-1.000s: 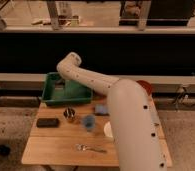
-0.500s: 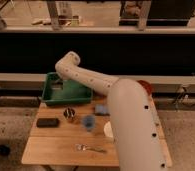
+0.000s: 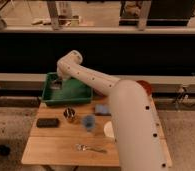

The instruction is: Wipe tray with brush

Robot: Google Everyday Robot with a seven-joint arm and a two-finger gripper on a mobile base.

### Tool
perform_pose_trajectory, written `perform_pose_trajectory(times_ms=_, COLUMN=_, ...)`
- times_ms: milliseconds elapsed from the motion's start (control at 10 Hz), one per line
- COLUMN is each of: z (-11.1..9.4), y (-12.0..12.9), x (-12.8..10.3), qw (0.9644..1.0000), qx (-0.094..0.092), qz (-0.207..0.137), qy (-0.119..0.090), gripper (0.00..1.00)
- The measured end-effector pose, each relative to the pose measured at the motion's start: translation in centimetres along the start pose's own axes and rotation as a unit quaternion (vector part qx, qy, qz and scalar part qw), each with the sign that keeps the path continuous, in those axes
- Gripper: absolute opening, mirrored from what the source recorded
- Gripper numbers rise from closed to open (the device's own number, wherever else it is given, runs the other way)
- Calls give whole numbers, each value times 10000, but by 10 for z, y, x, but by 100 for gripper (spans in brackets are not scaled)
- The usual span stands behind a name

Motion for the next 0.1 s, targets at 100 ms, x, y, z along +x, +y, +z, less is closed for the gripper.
perform_pose_trajectory(times_ms=100, z=1, y=4, x=6, qw=10000, qx=13, qz=81, qy=-37, gripper=74)
